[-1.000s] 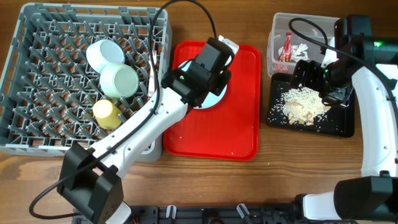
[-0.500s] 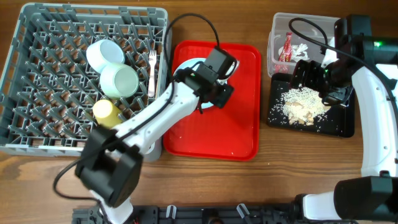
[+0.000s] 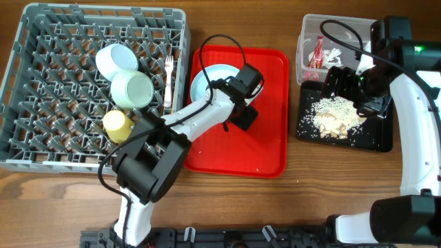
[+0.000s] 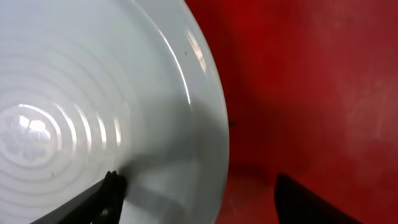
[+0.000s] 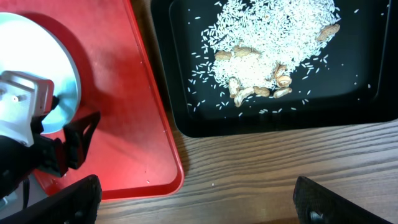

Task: Sort waste into correct bins and load items into the dishwasher rack

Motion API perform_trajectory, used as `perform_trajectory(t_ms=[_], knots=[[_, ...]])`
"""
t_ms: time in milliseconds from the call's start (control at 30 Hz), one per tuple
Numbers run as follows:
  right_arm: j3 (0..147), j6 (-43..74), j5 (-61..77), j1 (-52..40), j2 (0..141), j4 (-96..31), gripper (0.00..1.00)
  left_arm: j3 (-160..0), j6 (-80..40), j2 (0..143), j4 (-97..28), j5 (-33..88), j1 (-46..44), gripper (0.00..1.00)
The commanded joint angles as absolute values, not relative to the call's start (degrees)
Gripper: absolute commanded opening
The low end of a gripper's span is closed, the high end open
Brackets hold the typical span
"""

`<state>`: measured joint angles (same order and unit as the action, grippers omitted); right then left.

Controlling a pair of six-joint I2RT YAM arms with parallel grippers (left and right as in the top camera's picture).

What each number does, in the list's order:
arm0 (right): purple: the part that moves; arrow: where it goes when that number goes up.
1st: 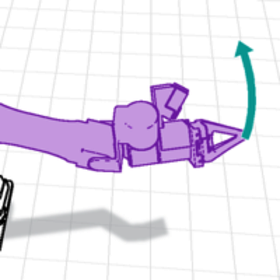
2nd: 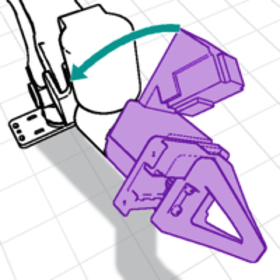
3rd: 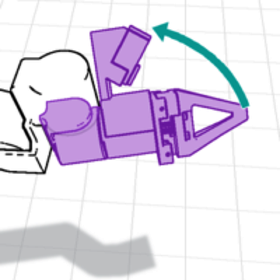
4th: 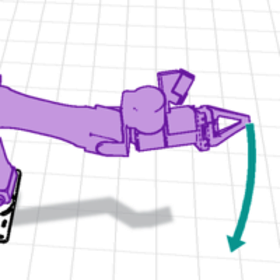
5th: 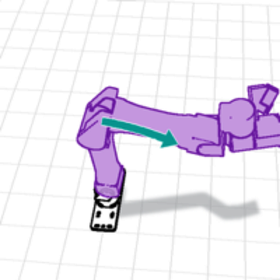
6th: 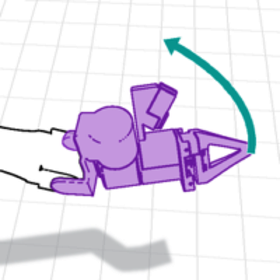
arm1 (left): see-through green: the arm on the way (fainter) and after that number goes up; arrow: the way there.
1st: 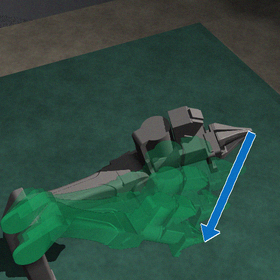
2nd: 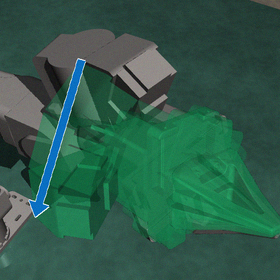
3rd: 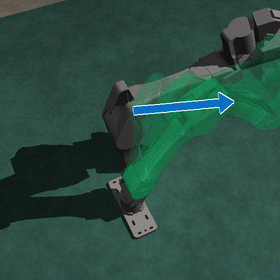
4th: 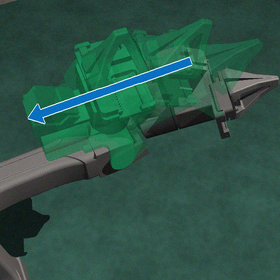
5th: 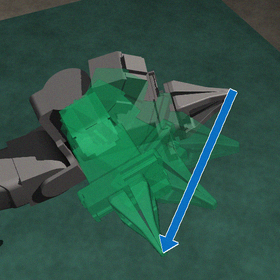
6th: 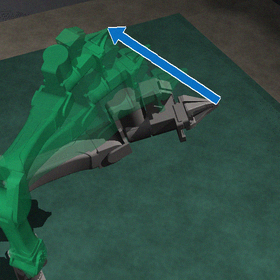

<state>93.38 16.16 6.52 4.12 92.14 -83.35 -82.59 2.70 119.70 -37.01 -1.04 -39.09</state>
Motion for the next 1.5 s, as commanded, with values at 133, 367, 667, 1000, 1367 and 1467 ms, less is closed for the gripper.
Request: perform_trajectory(t_ms=[133,367,667,1000,1367,1467], knots=[[94.37,14.98,5.93,4.14,91.53,-83.33,1.00,-82.50,2.81,125.93,-36.18,-7.66,-39.64,0.09],[94.37,14.98,5.91,4.14,91.53,-83.18,1.00,-82.52,3.99,126.02,-34.81,-11.49,-41.87,0.04],[94.37,14.79,5.91,4.14,91.53,-83.20,1.00,-83.13,4.36,125.78,-35.77,-26.89,-45.82,0.04],[94.37,14.79,5.91,4.14,91.53,-83.22,1.00,-84.29,5.80,121.84,-36.93,-34.63,-47.94,0.04],[94.37,14.79,5.93,4.14,91.53,-83.26,1.00,-84.47,5.87,110.72,-36.38,-33.69,-47.94,0.04],[94.37,14.81,5.93,4.14,91.53,-83.29,1.00,-84.47,7.29,107.79,-36.03,-31.66,-47.86,0.04]])
